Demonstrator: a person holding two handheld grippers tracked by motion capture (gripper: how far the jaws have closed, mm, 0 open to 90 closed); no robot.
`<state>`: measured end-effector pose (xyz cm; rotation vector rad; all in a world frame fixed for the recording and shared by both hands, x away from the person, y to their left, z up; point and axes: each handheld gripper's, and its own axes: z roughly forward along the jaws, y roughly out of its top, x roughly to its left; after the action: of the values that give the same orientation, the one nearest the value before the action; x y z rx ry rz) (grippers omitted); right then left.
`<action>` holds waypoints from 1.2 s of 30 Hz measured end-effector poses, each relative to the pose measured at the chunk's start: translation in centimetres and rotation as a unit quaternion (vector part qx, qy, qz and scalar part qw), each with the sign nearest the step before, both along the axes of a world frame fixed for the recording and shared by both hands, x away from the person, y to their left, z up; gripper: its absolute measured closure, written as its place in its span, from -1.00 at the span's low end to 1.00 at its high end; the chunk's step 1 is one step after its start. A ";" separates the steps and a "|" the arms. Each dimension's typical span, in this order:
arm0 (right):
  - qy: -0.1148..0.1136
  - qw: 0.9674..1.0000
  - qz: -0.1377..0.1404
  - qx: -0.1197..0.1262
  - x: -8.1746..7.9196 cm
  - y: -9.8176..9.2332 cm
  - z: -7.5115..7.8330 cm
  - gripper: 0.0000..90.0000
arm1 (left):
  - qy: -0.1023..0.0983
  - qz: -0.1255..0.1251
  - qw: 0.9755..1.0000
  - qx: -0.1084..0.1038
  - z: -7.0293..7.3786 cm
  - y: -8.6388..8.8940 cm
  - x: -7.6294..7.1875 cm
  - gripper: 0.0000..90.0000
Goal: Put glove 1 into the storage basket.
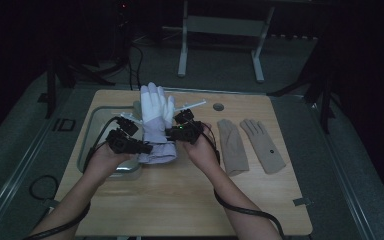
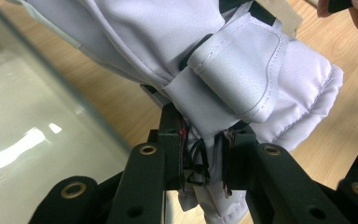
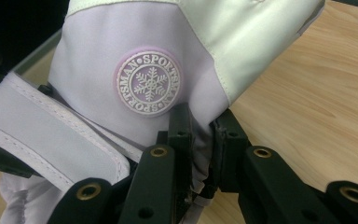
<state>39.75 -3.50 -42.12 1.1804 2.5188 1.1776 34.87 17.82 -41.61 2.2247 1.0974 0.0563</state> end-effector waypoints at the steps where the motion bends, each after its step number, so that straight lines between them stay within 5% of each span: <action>1: -0.002 1.000 0.002 0.001 0.0 0.3 0.1 0.77 | 0.000 0.003 1.000 -0.001 0.1 0.4 0.0 0.65; 21: 0.013 1.000 0.028 0.006 0.7 10.2 -0.6 0.77 | 0.017 0.027 0.998 0.050 0.5 8.8 -0.4 0.65; 28: 0.022 0.999 0.034 -0.001 1.0 12.7 -2.1 0.77 | 0.034 0.020 0.998 0.043 -1.3 11.2 0.1 0.65; 36: 0.047 0.998 0.030 -0.025 1.6 13.3 -4.9 0.77 | 0.060 0.014 0.998 0.029 -4.8 11.5 0.9 0.65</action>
<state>41.35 9.83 -47.03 1.1826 2.6544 1.0906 35.81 29.36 -46.39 2.2891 1.2048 -0.0348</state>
